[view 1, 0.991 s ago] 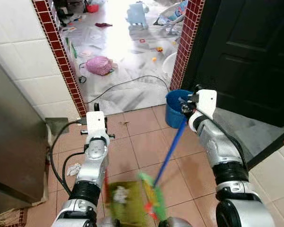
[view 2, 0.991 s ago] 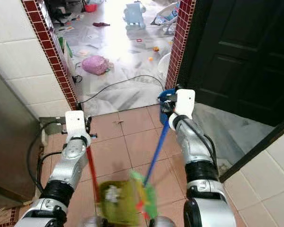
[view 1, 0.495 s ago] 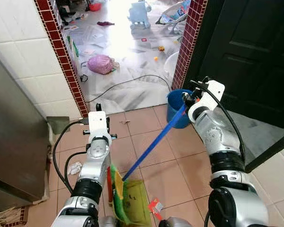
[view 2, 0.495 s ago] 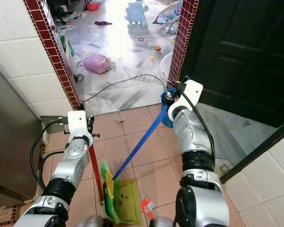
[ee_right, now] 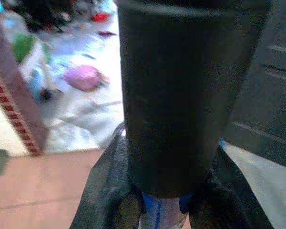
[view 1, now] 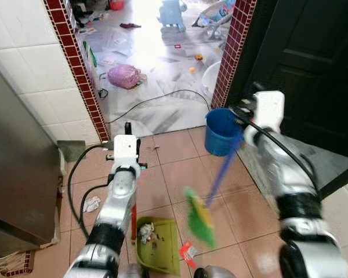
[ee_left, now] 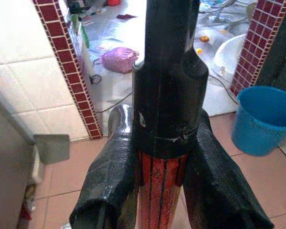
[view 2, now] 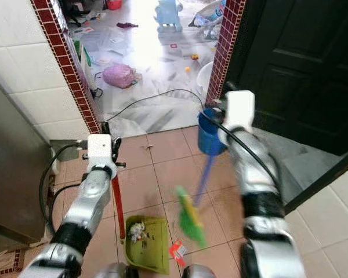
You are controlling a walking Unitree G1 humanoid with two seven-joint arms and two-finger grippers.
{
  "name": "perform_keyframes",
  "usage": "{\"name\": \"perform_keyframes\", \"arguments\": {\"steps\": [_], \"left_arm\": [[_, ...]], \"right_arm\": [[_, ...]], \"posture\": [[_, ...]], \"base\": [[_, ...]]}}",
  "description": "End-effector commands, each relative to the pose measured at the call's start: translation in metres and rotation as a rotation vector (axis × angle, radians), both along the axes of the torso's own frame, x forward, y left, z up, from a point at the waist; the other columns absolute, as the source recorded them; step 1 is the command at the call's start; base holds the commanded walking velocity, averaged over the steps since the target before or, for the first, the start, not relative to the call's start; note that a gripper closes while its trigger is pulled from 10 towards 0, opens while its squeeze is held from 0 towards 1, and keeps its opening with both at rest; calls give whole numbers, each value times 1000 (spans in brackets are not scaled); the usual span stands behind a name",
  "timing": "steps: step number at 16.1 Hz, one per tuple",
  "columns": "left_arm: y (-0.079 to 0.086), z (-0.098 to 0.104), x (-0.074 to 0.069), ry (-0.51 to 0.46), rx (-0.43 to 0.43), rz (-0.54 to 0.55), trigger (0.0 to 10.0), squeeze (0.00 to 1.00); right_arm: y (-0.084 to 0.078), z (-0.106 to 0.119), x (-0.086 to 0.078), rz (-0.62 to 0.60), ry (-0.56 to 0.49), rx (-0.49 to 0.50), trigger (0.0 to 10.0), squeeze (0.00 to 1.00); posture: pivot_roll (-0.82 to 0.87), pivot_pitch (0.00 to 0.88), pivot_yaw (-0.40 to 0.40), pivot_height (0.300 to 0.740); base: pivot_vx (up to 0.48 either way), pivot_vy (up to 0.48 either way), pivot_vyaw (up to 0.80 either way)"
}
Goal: Sweep floor
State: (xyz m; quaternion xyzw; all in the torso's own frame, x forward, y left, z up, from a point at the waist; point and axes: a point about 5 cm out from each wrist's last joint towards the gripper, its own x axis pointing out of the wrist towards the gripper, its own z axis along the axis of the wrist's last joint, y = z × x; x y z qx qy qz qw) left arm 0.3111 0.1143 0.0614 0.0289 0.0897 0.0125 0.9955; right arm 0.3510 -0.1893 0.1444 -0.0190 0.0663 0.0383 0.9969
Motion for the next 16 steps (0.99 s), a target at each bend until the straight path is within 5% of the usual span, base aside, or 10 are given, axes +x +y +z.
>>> {"name": "perform_keyframes", "arguments": {"steps": [1, 5, 11, 16], "left_arm": [[-3, 3, -1, -7, -1, -23, 10000, 0], [9, 1, -9, 28, 41, -20, 10000, 0], [27, 10, -20, 61, 181, -50, 10000, 0], [13, 0, -26, 133, 125, -70, 10000, 0]], "right_arm": [[1, 5, -1, 14, -18, -27, 10000, 0], [-8, -20, -16, -15, 125, -81, 10000, 0], [12, -41, -25, 39, 328, 89, 10000, 0], [30, -33, -13, -48, 308, 360, 10000, 0]], "posture": [[-111, 31, 11, 740], [-111, 64, 12, 740], [-101, 94, -4, 740], [-103, 95, -4, 740]], "base": [[0, 0, 0], [0, 0, 0], [0, 0, 0], [0, 0, 0]]}}
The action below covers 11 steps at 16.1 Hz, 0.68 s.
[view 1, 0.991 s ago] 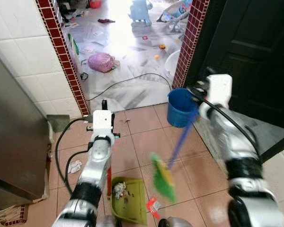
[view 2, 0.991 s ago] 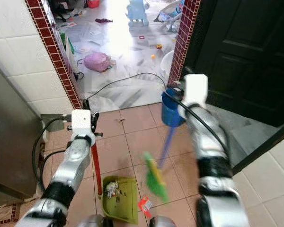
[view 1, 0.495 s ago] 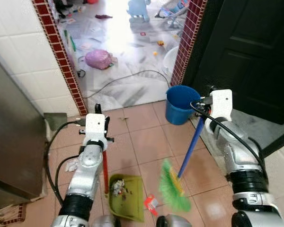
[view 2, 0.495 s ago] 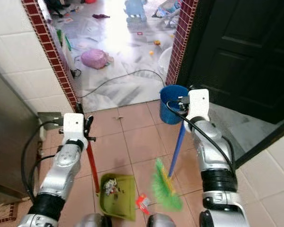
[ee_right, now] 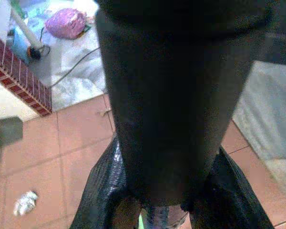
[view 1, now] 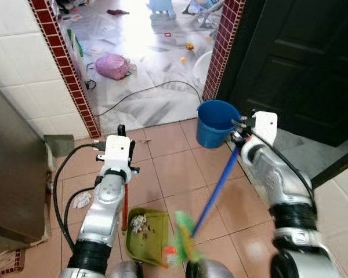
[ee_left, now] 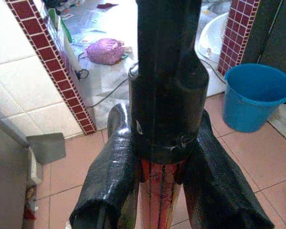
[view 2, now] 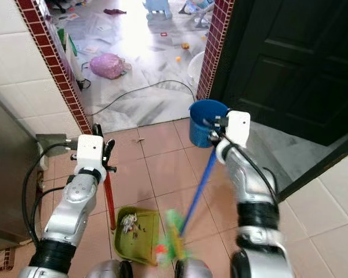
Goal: Sweep floor
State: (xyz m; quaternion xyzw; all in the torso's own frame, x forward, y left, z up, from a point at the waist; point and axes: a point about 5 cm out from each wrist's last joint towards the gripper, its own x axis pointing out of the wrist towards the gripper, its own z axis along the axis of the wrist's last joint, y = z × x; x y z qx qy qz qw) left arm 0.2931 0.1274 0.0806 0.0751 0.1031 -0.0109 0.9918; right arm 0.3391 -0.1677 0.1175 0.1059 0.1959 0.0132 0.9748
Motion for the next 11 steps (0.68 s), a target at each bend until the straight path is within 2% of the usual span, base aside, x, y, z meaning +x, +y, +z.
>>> {"name": "perform_keyframes", "arguments": {"steps": [1, 3, 5, 6, 8, 9, 11], "left_arm": [[-1, -20, -9, 111, 30, -11, 10000, 0], [-2, -22, -10, 146, -20, 9, 10000, 0], [-2, -23, -7, 168, -87, 56, 10000, 0], [-1, -24, -7, 177, -106, 70, 10000, 0], [-1, -23, -6, 182, -129, 87, 10000, 0], [0, -24, -7, 197, -148, 102, 10000, 0], [-1, -23, -6, 205, -173, 114, 10000, 0]], "right_arm": [[10, -5, 0, -6, 35, 144, 10000, 0], [11, -3, 6, -89, 24, 197, 10000, 0], [18, 22, 21, -151, -82, 305, 10000, 0], [19, 27, 23, -151, -100, 314, 10000, 0], [18, 35, 26, -153, -133, 303, 10000, 0], [12, 43, 28, -158, -195, 246, 10000, 0], [6, 52, 30, -165, -258, 204, 10000, 0]], "posture": [[-105, 94, -3, 740], [-103, 94, -4, 740], [-102, 92, -3, 740], [-102, 92, -3, 740], [-103, 92, -5, 740], [-103, 92, -5, 740], [-105, 90, -4, 740]], "base": [[0, 0, 0], [0, 0, 0], [0, 0, 0], [0, 0, 0], [0, 0, 0], [0, 0, 0], [0, 0, 0]]}}
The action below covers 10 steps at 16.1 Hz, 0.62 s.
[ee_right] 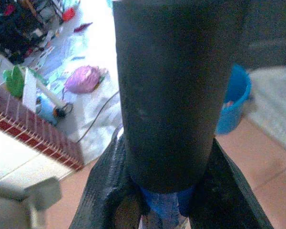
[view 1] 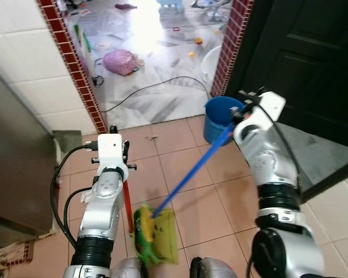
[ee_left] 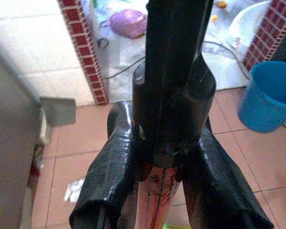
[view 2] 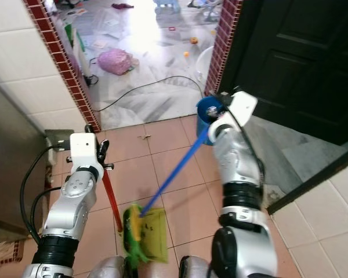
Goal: Sweep floor
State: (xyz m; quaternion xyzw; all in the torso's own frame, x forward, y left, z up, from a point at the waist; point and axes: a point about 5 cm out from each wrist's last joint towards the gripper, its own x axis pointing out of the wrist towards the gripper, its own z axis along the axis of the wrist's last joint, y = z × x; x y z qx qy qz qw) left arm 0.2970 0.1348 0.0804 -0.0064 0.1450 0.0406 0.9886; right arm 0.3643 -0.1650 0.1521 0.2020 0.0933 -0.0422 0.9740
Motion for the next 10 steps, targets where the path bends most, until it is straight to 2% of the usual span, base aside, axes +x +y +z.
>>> {"name": "perform_keyframes", "arguments": {"steps": [1, 4, 6, 7, 8, 10], "left_arm": [[-9, -21, -9, 126, -54, -14, 10000, 0], [-8, -19, -7, 112, -53, -11, 10000, 0], [-5, -18, -6, 103, -56, 3, 10000, 0], [-3, -17, -5, 96, -56, 10, 10000, 0], [2, -16, -4, 72, -44, 32, 10000, 0], [11, -9, 0, 4, -16, 78, 10000, 0]], "right_arm": [[1, 24, 3, 17, -117, -13, 10000, 0], [-1, 28, 2, 45, -152, -56, 10000, 0], [-6, 30, -3, 137, -190, -155, 10000, 0], [-7, 32, -4, 176, -202, -173, 10000, 0], [-8, 34, -6, 257, -217, -184, 10000, 0], [-6, 40, -7, 307, -267, -132, 10000, 0]], "posture": [[-105, 87, -1, 740], [-105, 82, 2, 740], [-104, 73, 8, 740], [-104, 71, 10, 740], [-104, 65, 13, 740], [-100, 52, 14, 740]], "base": [[0, 0, 0], [0, 0, 0], [0, 0, 0], [0, 0, 0], [0, 0, 0], [0, 0, 0]]}}
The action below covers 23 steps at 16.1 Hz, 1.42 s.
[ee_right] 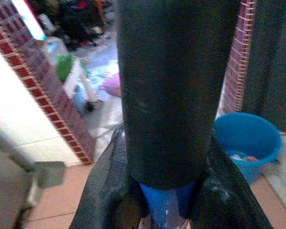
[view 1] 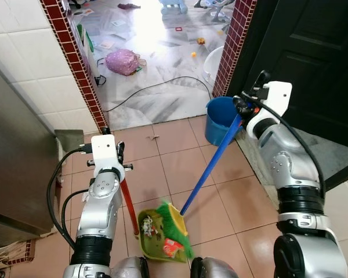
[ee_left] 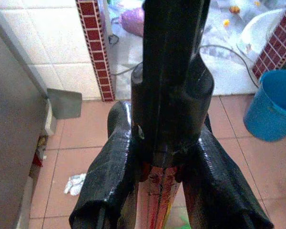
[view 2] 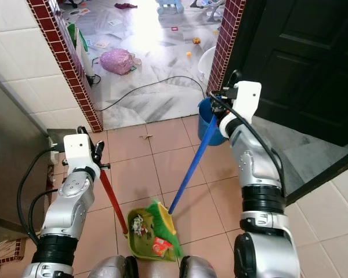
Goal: Sweep floor
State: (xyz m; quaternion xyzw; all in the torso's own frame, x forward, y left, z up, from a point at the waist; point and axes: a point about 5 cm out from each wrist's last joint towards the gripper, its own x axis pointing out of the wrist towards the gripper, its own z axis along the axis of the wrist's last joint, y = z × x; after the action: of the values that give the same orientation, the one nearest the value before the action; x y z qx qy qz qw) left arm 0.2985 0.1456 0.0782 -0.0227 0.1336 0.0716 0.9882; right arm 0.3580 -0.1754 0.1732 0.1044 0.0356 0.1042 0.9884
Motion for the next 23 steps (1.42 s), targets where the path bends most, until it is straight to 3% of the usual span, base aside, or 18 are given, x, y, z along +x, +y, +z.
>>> {"name": "perform_keyframes", "arguments": {"steps": [1, 5, 7, 9, 11, 13, 16, 23], "left_arm": [[2, -6, -1, 17, 7, 24, 10000, 0], [6, -4, 4, 11, -35, 68, 10000, 0], [6, -6, 4, 30, -76, 85, 10000, 0], [6, -7, 5, 23, -72, 80, 10000, 0], [6, -6, 6, 15, -75, 77, 10000, 0], [7, -6, 6, 12, -78, 84, 10000, 0], [9, 1, 9, -38, -65, 74, 10000, 0], [9, 34, 22, -235, -77, -18, 10000, 0]], "right_arm": [[5, 21, -1, 52, -107, 67, 10000, 0], [12, 29, -4, 36, -193, 114, 10000, 0], [20, 36, -6, 29, -258, 47, 10000, 0], [31, 54, -8, 75, -385, -97, 10000, 0], [31, 61, -9, 82, -431, -148, 10000, 0], [21, 62, -7, 42, -438, -178, 10000, 0], [8, 42, -9, -20, -389, -238, 10000, 0], [-9, -43, -31, -230, -185, -395, 10000, 0]], "posture": [[-100, 49, 15, 740], [-95, 37, 15, 740], [-89, 29, 14, 740], [-93, 20, 14, 740], [-93, 19, 14, 740], [-96, 15, 13, 740], [-94, 9, 12, 740], [-81, 0, 40, 740]], "base": [[0, 0, 0], [0, 0, 0], [0, 0, 0], [0, 0, 0], [0, 0, 0], [0, 0, 0], [0, 0, 0], [0, 0, -83]]}}
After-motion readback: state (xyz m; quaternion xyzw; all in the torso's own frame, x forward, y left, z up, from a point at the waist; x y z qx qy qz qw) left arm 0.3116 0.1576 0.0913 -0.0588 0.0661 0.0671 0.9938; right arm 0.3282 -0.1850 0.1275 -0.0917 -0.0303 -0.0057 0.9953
